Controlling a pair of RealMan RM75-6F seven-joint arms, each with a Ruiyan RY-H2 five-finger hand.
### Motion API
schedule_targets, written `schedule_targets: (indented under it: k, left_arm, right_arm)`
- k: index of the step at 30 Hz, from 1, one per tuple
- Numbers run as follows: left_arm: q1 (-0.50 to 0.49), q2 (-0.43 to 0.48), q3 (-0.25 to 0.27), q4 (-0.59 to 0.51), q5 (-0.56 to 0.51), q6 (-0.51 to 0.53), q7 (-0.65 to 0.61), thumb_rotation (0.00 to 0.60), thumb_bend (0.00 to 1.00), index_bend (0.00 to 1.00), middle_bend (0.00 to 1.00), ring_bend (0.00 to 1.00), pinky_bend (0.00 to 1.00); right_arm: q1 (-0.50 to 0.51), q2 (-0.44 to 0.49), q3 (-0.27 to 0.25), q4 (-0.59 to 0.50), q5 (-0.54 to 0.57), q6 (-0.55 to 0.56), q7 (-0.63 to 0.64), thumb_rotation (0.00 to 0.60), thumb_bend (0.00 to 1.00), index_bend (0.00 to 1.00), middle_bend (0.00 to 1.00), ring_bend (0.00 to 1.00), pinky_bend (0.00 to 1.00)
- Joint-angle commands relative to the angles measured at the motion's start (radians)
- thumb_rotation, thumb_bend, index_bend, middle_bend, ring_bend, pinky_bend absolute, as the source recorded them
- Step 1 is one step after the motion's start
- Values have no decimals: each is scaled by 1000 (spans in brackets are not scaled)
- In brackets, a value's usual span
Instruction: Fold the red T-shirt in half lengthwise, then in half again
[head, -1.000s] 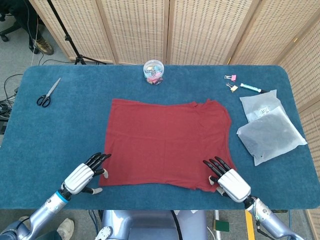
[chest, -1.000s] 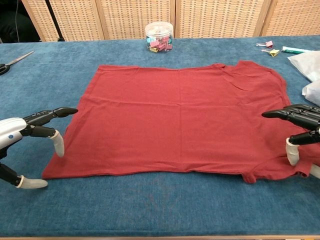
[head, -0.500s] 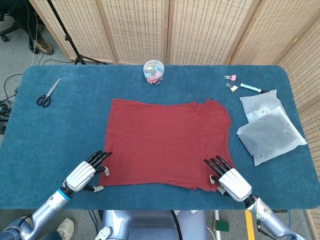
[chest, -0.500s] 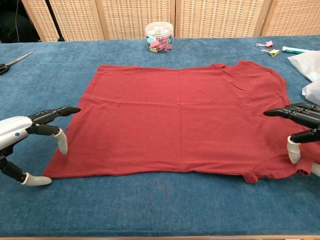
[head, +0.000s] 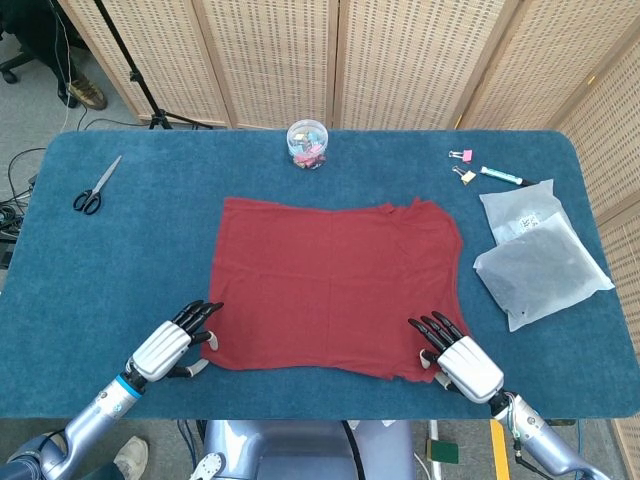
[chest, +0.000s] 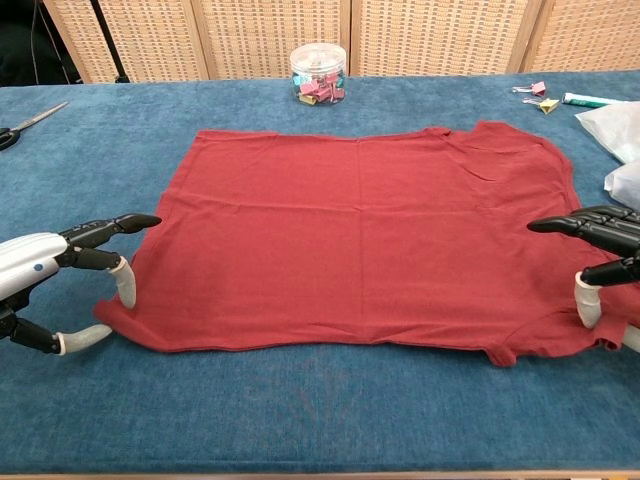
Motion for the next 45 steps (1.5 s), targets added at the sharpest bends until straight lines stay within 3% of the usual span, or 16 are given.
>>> schedule_targets:
  k: [1, 7, 11, 14, 25, 45]
  left_arm:
    - [0, -2, 0, -1, -4, 1, -1, 600, 361, 513, 0, 0, 0]
    - [1, -4, 0, -6, -14, 5, -6, 600, 433, 602, 0, 0, 0]
    - [7, -6, -4, -13, -26, 12, -11, 600, 443, 710, 0, 0, 0]
    - [15, -6, -6, -22, -34, 23, -10, 600, 443, 738, 0, 0, 0]
    - [21, 57, 11, -123, -13, 67, 21, 600, 443, 746, 0, 0, 0]
    - [111, 165, 164, -232, 151, 255, 14, 600, 448, 746, 0, 0, 0]
  right_arm:
    - [0, 0, 0, 0, 0, 0, 1, 600, 620, 597, 40, 0, 0]
    - [1, 2, 1, 0, 3, 0, 4, 600, 620, 597, 40, 0, 0]
    - [1, 3, 0, 1, 2, 2, 6, 600, 620, 602, 40, 0, 0]
    - [1, 3, -3, 3, -1, 3, 6, 600, 620, 607, 40, 0, 0]
    - [31, 36, -40, -22, -62, 23, 80, 600, 620, 635, 45, 0, 0]
    - [19, 148, -174, -103, -231, 139, 121, 600, 620, 643, 47, 0, 0]
